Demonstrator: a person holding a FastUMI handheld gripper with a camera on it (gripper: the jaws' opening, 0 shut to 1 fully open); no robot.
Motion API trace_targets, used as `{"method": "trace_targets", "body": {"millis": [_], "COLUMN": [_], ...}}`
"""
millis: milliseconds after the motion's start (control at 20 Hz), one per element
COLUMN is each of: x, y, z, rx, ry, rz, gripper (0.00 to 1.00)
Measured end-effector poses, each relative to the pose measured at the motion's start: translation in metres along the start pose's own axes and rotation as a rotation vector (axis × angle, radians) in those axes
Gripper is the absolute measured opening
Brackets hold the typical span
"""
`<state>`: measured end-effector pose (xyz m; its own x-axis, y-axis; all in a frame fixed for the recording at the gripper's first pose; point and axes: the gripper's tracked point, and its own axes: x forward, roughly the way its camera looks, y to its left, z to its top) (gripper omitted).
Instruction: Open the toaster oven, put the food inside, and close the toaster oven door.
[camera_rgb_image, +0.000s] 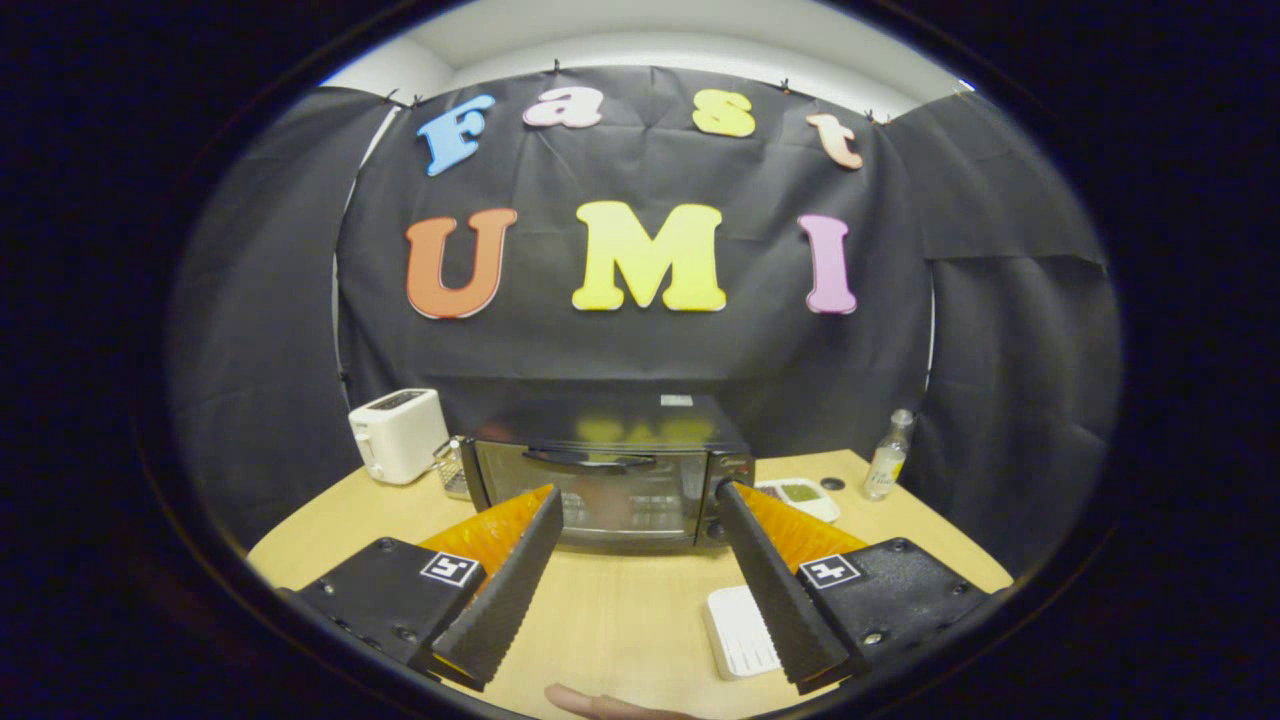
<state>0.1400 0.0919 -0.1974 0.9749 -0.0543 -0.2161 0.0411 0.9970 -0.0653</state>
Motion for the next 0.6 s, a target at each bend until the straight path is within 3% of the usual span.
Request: {"method": "trace_targets", "body": {"millis": [150, 600], "x": [-0.046, -0.128], "y": [-0.014, -0.042], "z": [0.038, 0.076], "rx": [-0.006, 0.048], "ry": [-0.1, -0.175], "rz": [-0.014, -0.009], "gripper": [1.0, 1.0]}}
